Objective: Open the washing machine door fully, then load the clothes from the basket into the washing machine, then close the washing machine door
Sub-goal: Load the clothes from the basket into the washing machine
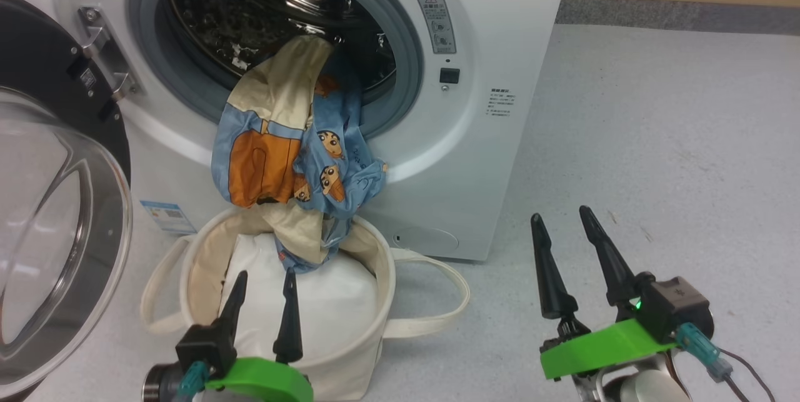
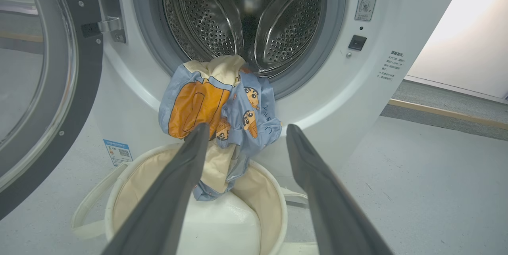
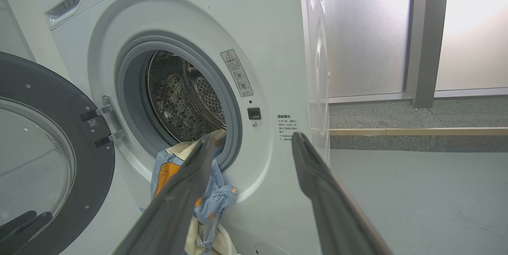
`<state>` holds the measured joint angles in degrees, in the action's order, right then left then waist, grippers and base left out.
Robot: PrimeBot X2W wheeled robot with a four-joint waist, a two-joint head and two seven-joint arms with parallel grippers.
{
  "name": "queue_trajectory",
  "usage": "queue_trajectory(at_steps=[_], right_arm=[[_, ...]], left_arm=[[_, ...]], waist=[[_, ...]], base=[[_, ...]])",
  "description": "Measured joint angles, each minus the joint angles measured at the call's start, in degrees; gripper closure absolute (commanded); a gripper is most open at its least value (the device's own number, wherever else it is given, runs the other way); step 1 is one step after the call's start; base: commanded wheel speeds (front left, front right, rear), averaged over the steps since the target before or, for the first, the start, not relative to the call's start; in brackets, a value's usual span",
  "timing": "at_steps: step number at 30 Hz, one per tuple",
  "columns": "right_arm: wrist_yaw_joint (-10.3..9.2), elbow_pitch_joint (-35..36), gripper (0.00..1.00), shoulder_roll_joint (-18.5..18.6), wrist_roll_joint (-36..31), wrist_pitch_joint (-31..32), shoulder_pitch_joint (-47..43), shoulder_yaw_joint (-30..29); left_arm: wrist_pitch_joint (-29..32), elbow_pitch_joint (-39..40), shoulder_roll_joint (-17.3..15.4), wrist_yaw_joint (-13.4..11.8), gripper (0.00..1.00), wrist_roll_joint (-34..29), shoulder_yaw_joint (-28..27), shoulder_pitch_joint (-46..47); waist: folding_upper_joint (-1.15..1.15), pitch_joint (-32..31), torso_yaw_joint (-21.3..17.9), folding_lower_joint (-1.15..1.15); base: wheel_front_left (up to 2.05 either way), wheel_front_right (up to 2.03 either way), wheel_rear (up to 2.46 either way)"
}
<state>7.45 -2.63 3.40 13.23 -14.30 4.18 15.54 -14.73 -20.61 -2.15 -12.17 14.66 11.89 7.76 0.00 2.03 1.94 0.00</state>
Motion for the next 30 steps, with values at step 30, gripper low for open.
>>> queue_trajectory(at_steps=[30], right_arm=[[0.0, 2.78, 0.0, -0.02, -3.48, 0.0, 5.04, -0.94]], left_arm=[[0.0, -20.34, 0.14, 5.16, 0.0, 5.5, 0.21, 19.79]], waist=[[0.0, 15.08, -3.02, 0.02]], base=[[0.0, 0.0, 0.0]])
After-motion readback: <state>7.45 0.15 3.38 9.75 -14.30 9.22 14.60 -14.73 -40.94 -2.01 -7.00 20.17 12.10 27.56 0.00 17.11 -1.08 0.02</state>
